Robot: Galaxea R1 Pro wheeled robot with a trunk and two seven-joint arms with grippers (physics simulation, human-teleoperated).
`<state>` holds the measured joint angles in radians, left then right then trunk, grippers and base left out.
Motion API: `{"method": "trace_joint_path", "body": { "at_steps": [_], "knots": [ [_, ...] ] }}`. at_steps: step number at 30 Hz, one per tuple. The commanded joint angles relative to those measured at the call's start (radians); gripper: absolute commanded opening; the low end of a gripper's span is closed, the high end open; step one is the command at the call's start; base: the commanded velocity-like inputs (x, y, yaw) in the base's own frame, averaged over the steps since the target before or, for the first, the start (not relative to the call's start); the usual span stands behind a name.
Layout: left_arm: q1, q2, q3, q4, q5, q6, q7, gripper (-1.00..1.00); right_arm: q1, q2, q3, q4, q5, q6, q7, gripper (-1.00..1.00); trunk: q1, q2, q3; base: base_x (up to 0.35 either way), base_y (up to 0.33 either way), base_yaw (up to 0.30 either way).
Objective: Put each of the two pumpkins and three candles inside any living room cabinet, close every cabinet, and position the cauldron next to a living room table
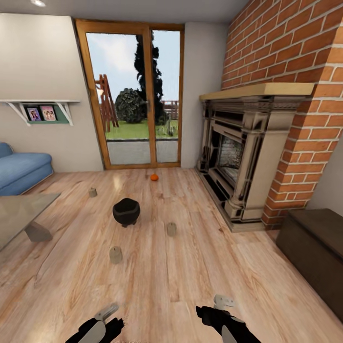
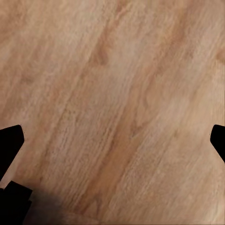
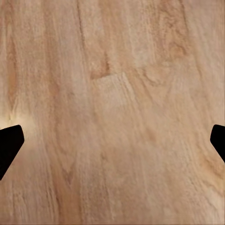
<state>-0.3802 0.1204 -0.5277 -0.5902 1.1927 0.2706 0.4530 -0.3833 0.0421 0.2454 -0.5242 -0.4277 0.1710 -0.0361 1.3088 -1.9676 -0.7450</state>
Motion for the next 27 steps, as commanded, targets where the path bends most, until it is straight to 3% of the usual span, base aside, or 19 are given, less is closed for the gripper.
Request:
{"method": "trace_joint_path", "body": {
  "at_steps": [1, 14, 27],
  "knots": [
    [-0.001, 0.001, -0.007, -0.002, 0.006, 0.001, 0.007, 1.00, 0.000, -0.001, 0.003, -0.002, -0.007, 0.004, -0.004, 1.00, 0.000, 0.000, -0.001, 0.003, 0.000, 0.276],
    [-0.001, 0.002, -0.008, -0.002, 0.005, 0.001, 0.006, 1.00, 0.000, -0.002, 0.003, -0.002, -0.006, 0.003, 0.002, 1.00, 0.000, 0.000, -0.001, 0.048, 0.001, 0.262],
    [-0.001, 0.002, -0.009, -0.002, 0.004, 0.000, 0.006, 1.00, 0.000, -0.006, 0.003, -0.001, -0.008, 0.002, 0.010, 1.00, 0.000, 0.000, -0.001, 0.287, 0.074, 0.033]
  ]
}}
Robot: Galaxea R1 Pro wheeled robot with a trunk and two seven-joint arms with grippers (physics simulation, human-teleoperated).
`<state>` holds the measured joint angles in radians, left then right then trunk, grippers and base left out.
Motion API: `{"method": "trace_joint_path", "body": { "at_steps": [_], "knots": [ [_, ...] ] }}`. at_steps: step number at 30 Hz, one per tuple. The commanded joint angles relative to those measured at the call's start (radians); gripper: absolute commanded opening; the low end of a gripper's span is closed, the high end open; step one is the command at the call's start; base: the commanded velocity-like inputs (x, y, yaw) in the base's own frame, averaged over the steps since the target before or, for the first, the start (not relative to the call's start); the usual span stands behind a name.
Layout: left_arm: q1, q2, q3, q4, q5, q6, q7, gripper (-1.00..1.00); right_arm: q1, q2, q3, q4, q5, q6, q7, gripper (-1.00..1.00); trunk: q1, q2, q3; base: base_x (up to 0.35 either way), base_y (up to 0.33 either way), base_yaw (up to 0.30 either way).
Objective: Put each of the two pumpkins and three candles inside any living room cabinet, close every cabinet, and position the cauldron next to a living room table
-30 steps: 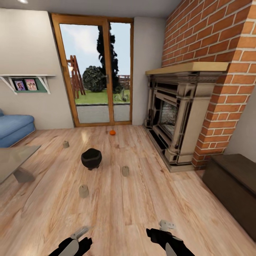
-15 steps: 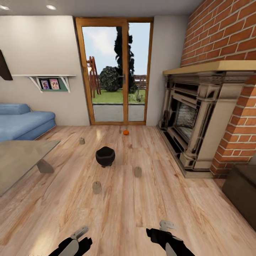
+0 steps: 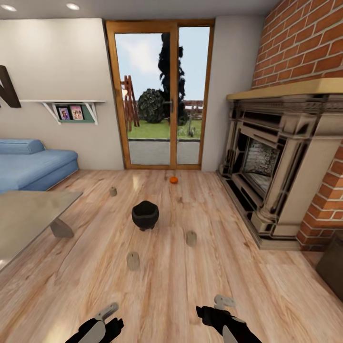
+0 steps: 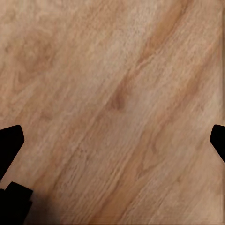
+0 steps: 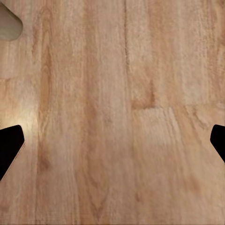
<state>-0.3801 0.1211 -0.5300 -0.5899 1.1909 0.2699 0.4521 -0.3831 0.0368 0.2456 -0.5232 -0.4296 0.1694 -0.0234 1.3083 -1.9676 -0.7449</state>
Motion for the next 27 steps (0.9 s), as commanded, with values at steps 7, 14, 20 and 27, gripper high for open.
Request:
{"method": "trace_joint_path", "body": {
  "at_steps": [7, 14, 20, 27],
  "knots": [
    [-0.001, 0.002, -0.007, -0.002, 0.006, 0.001, 0.007, 1.00, 0.000, 0.001, 0.003, -0.003, -0.006, 0.002, -0.003, 1.00, 0.000, 0.000, -0.001, 0.189, 0.021, 0.000],
    [-0.001, 0.002, -0.007, -0.002, 0.007, 0.000, 0.007, 1.00, 0.000, 0.001, 0.003, -0.003, -0.006, 0.001, -0.004, 1.00, 0.000, 0.000, -0.001, 0.145, 0.001, 0.000],
    [-0.001, 0.002, -0.007, -0.002, 0.006, 0.000, 0.007, 1.00, 0.000, 0.001, 0.003, -0.003, -0.006, 0.001, -0.003, 1.00, 0.000, 0.000, -0.001, 0.150, 0.000, 0.000],
    [-0.001, 0.002, -0.007, -0.002, 0.006, 0.000, 0.007, 1.00, 0.000, 0.000, 0.003, -0.003, -0.006, 0.001, -0.003, 1.00, 0.000, 0.000, -0.001, 0.279, 0.000, 0.000]
  ]
}}
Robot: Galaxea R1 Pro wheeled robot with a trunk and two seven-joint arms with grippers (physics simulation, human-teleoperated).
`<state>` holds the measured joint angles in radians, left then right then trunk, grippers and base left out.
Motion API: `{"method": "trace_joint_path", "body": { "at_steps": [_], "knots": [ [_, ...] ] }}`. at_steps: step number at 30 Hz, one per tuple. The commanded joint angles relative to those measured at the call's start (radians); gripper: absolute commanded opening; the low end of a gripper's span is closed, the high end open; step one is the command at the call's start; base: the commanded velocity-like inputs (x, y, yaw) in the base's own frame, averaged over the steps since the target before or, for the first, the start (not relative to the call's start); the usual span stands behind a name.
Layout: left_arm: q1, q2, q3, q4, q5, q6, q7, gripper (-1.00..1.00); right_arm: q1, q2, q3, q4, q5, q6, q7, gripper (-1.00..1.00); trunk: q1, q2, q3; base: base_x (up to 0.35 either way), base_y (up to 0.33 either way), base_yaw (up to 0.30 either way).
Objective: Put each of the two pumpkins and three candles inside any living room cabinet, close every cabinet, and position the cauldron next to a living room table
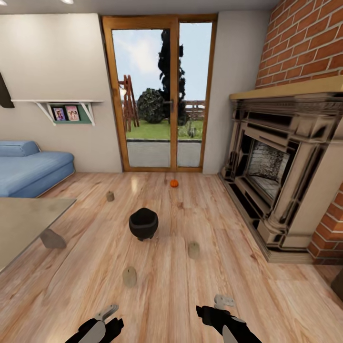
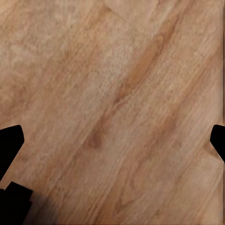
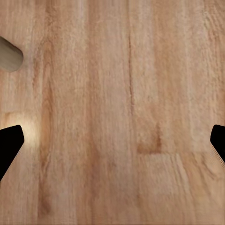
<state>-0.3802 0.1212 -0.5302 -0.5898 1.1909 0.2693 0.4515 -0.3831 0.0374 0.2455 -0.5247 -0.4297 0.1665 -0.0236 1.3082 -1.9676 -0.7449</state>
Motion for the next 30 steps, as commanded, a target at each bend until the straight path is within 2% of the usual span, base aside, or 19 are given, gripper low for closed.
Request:
{"method": "trace_joint_path", "body": {
  "at_steps": [1, 15, 30],
  "knots": [
    [-0.001, 0.001, -0.007, -0.002, 0.006, 0.001, 0.007, 1.00, 0.000, -0.001, 0.003, -0.001, -0.006, 0.004, -0.002, 1.00, 0.000, 0.000, -0.001, 0.323, 0.000, 0.000],
    [-0.001, 0.003, -0.004, -0.002, 0.010, 0.003, 0.007, 1.00, 0.000, -0.001, 0.003, -0.001, -0.006, 0.004, -0.003, 1.00, 0.000, 0.000, -0.001, 0.333, 0.012, 0.000],
    [-0.008, 0.011, 0.002, -0.001, 0.007, 0.011, 0.010, 1.00, 0.000, -0.001, 0.003, -0.001, -0.006, -0.001, -0.002, 1.00, 0.000, 0.000, -0.001, 0.215, 0.253, 0.025]
  ]
}}
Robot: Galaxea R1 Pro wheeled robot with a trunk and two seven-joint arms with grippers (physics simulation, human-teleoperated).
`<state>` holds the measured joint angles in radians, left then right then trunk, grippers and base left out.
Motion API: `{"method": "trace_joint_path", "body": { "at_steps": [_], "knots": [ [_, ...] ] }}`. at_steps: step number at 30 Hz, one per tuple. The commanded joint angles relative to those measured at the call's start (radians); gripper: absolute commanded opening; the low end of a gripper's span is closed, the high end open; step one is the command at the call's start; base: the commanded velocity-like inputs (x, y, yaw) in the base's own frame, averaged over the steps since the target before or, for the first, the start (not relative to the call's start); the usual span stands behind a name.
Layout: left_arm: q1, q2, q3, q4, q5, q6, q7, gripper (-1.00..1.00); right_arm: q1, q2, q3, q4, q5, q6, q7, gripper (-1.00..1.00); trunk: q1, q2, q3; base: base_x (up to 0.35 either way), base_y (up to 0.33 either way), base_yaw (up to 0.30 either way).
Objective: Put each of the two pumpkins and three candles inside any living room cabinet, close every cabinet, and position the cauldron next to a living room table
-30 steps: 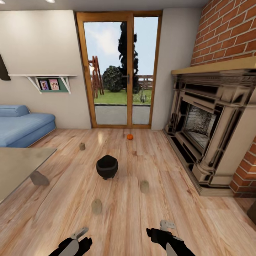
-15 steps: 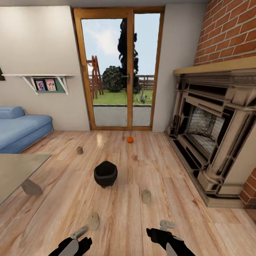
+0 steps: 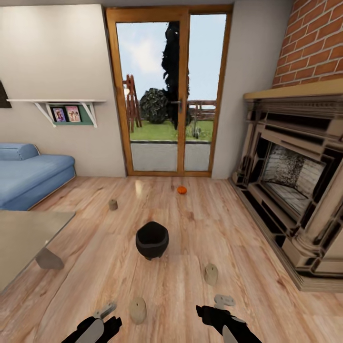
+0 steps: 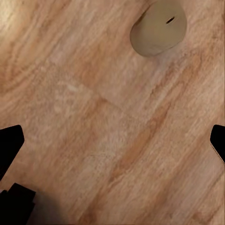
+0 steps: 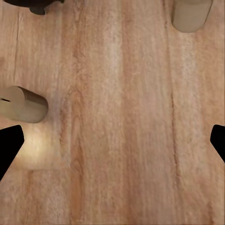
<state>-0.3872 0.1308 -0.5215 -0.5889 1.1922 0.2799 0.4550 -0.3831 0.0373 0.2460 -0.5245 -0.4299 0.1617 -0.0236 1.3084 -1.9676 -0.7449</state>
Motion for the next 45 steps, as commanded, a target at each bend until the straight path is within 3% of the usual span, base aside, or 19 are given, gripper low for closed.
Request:
{"method": "trace_joint_path", "body": {
  "at_steps": [1, 23, 38, 45],
  "knots": [
    [-0.001, 0.000, -0.008, -0.002, 0.006, -0.001, 0.007, 1.00, 0.000, 0.000, 0.002, -0.002, -0.006, 0.004, -0.002, 1.00, 0.000, 0.000, -0.001, 0.259, 0.236, 0.003],
    [-0.001, -0.008, -0.020, -0.002, 0.004, -0.009, 0.006, 1.00, 0.000, -0.003, 0.002, -0.002, -0.006, 0.003, -0.002, 1.00, 0.000, 0.000, -0.001, 0.296, -0.073, 0.000],
    [-0.001, -0.008, -0.017, -0.002, 0.004, -0.011, 0.005, 1.00, 0.000, -0.004, 0.002, -0.002, -0.006, 0.003, -0.002, 1.00, 0.000, 0.000, -0.001, 0.033, -0.002, 0.000],
    [-0.001, -0.007, -0.017, -0.008, 0.004, -0.065, 0.005, 1.00, 0.000, -0.002, 0.002, -0.008, -0.006, 0.003, -0.001, 1.00, 0.000, 0.000, -0.001, 0.000, 0.000, 0.000]
  ]
}}
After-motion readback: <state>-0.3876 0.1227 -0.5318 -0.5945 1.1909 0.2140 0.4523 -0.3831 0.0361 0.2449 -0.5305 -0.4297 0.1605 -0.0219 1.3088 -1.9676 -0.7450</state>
